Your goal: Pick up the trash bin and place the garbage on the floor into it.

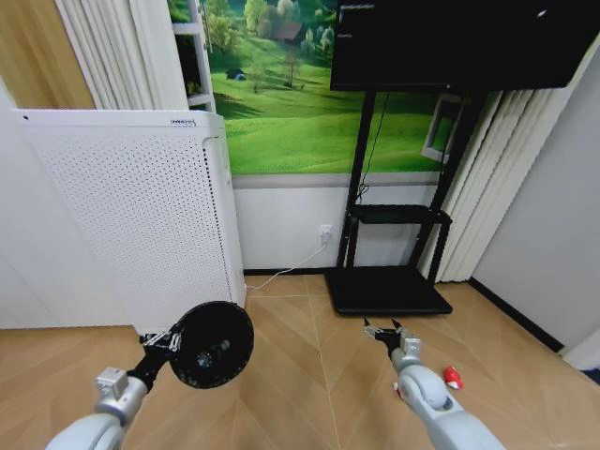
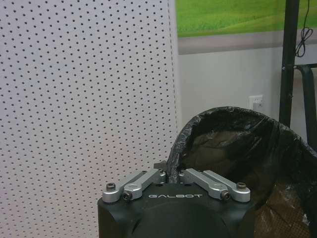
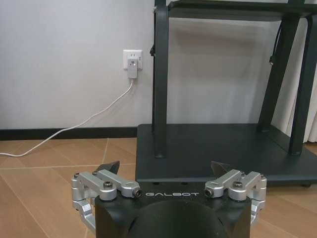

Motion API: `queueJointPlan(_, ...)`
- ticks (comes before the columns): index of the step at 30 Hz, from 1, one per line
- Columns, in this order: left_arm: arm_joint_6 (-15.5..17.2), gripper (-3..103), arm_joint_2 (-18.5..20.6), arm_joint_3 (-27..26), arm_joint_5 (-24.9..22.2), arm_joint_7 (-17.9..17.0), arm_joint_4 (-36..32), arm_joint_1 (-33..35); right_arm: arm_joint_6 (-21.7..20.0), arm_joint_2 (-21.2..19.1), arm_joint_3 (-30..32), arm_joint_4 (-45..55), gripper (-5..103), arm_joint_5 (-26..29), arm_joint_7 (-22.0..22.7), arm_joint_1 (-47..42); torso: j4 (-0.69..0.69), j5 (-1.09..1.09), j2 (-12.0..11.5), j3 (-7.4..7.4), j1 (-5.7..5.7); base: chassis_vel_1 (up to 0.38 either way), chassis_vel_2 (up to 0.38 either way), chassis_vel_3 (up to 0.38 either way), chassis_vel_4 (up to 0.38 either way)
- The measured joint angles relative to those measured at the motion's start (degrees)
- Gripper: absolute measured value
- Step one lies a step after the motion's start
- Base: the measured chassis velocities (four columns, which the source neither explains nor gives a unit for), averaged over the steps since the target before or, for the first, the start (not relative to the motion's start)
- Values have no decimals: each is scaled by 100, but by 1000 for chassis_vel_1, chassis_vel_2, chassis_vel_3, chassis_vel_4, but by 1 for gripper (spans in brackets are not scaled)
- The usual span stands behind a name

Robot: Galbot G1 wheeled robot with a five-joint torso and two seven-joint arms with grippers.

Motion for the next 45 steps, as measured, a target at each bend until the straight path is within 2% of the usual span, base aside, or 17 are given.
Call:
queueJointPlan(7, -119, 4, -102, 100, 68, -52, 386, -65, 145, 203, -108, -207, 100, -80, 0, 53, 0, 0, 0, 0, 0, 0, 0, 0, 0)
queueJointPlan(19, -211, 4, -228, 271, 178, -71, 855, -370, 174, 190, -150, -394, 100, -69, -81, 53, -1, 0, 0, 0, 1, 0, 0, 0, 0)
queueJointPlan(28, -249, 4, -322, 294, 218, -72, 912, -394, 132, 206, -271, -515, 100, -42, -64, 148, 0, 0, 0, 0, 1, -41, -33, 40, 35)
queueJointPlan(37, -250, 4, -325, 318, 232, -70, 940, -453, 127, 209, -364, -683, 100, -79, -110, 239, -1, -3, -1, 0, 1, -165, -184, 173, 174)
queueJointPlan(40, -251, 4, -327, 327, 235, -68, 948, -470, 146, 203, -384, -735, 100, -86, -119, 256, -1, 3, 0, 0, 1, -211, -273, 204, 277)
queueJointPlan(41, -251, 4, -331, 335, 241, -71, 957, -477, 203, 191, -405, -769, 100, -91, -118, 270, -1, -4, 0, 0, 1, -209, -288, 228, 292)
queueJointPlan(45, -249, 4, -339, 342, 255, -62, 978, -488, 481, 183, -466, -935, 100, -257, -188, 309, -2, 2, 0, 0, 1, -225, -269, 236, 253)
